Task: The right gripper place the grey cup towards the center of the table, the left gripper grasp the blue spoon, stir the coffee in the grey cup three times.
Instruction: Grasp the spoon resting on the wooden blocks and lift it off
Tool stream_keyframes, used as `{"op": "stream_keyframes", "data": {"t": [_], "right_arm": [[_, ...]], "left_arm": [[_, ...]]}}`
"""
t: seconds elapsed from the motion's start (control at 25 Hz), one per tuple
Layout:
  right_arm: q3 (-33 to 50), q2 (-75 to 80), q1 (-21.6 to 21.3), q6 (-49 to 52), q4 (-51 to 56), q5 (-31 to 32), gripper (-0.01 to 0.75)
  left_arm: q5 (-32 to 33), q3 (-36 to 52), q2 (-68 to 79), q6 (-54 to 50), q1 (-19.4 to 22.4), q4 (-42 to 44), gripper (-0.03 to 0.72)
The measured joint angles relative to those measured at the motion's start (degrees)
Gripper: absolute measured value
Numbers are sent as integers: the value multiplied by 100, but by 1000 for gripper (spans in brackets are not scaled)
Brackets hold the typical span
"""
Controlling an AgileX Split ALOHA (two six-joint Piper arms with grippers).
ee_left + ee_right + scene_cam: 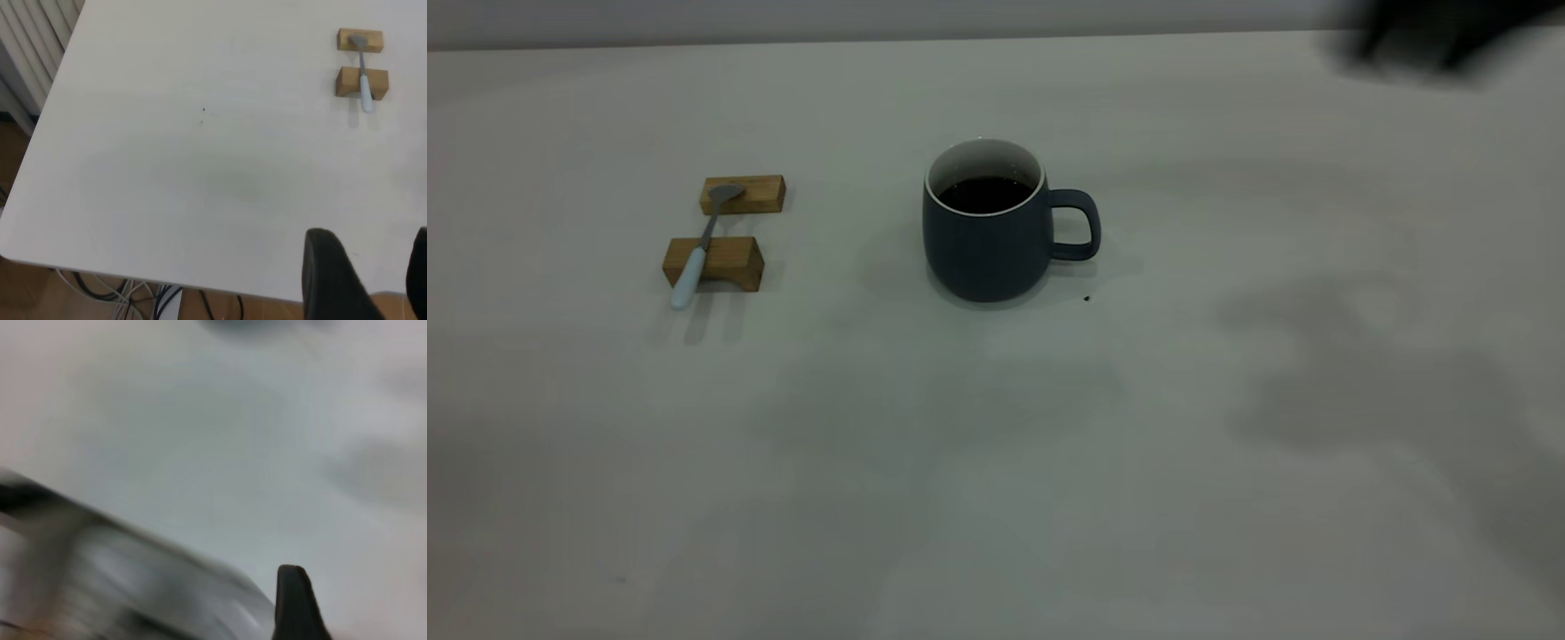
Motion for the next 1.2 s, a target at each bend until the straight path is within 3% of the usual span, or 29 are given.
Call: {"op": "stream_keyframes", "data": {"t": [0.08,0.16,0.4,0.56,0.88,1.2], "right_arm": [[310,-879,-45,1350,-1440,540,511],[819,-1773,-167,1919,-2218,894,511],[2487,-4419,-988,1716,-2302,994,511],[3033,-5809,-1082,1741,-2295,869,511],[3227,-7906,-1082,1854,-2279,968,511],[3227,-8874,-1082,1880,-2258,1022,511]], "left_arm": [[0,0,0,0,0,0,359],[0,0,0,0,0,0,359],[0,0,0,0,0,0,359],[0,0,0,0,0,0,359],[0,0,0,6,0,0,359],[0,0,0,6,0,0,359]]}}
